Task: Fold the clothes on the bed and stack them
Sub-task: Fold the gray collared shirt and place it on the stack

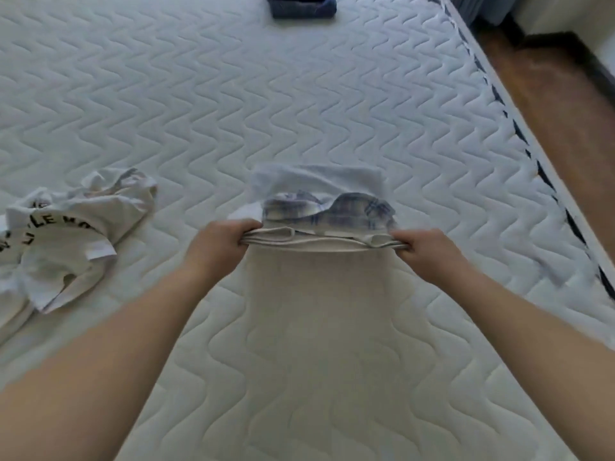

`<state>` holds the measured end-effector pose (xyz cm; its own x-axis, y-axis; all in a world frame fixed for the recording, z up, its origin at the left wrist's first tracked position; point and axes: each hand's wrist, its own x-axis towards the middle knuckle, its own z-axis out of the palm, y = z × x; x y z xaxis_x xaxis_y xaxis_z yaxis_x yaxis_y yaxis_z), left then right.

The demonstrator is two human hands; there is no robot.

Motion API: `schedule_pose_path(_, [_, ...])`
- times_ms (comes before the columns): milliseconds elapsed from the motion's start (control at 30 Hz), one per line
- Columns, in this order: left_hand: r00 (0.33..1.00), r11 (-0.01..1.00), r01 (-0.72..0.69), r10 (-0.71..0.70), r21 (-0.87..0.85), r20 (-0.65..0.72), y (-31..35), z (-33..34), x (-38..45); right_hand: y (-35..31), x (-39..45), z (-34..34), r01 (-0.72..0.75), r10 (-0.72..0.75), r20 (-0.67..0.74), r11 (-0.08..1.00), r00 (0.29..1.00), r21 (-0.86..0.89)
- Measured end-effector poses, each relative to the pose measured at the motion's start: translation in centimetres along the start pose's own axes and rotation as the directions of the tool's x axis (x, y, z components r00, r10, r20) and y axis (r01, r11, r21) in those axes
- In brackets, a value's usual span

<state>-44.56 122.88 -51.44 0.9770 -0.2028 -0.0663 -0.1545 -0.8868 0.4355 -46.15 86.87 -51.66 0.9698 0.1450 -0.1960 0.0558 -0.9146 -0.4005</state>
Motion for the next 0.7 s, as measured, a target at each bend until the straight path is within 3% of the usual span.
schedule_pose_path(67, [0.997,0.998,0.068,-0.067,-0.01,0.026,-1.3,3.0,-2.8,0.5,-2.1,3.4,-0.011,0.011,0.075,1.0,0.997,-0.005])
schedule_pose_path(167, [0.995,0.996,0.088,-0.087,-0.018,0.045,-2.0,6.7,-6.8,1.4,-5.8,7.4,-0.063,0.061,0.081,0.998,0.995,0.029])
schedule_pose_path(267, [0.994,0.999,0.03,-0.028,-0.019,0.104,-2.0,8.9,-10.7,1.8,-9.8,10.3,-0.084,0.079,0.077,0.994,0.994,0.066])
schedule_pose_path(367, [0.996,0.998,-0.056,0.054,0.035,0.073,-2.0,10.3,-13.9,1.8,-12.9,12.1,0.007,-0.008,0.032,0.999,0.999,0.047])
schedule_pose_path(500, [0.982,0.975,-0.179,0.169,0.131,0.079,-2.4,11.9,-16.6,2.1,-15.5,13.9,0.077,-0.075,0.083,0.997,0.994,-0.024])
schedule_pose_path(567, [0.976,0.976,-0.155,0.128,0.153,0.174,-2.3,12.5,-17.7,2.2,-16.2,14.3,0.013,-0.016,0.141,1.0,0.99,0.017])
schedule_pose_path(633, [0.98,0.987,-0.076,0.049,0.139,0.194,-1.9,12.9,-18.3,1.8,-16.3,14.3,-0.153,0.129,0.122,0.965,0.984,0.212])
schedule_pose_path(700, [0.986,0.997,0.074,-0.076,0.019,0.151,-1.0,12.9,-18.0,1.0,-15.6,13.8,-0.379,0.395,0.068,0.799,0.916,0.467])
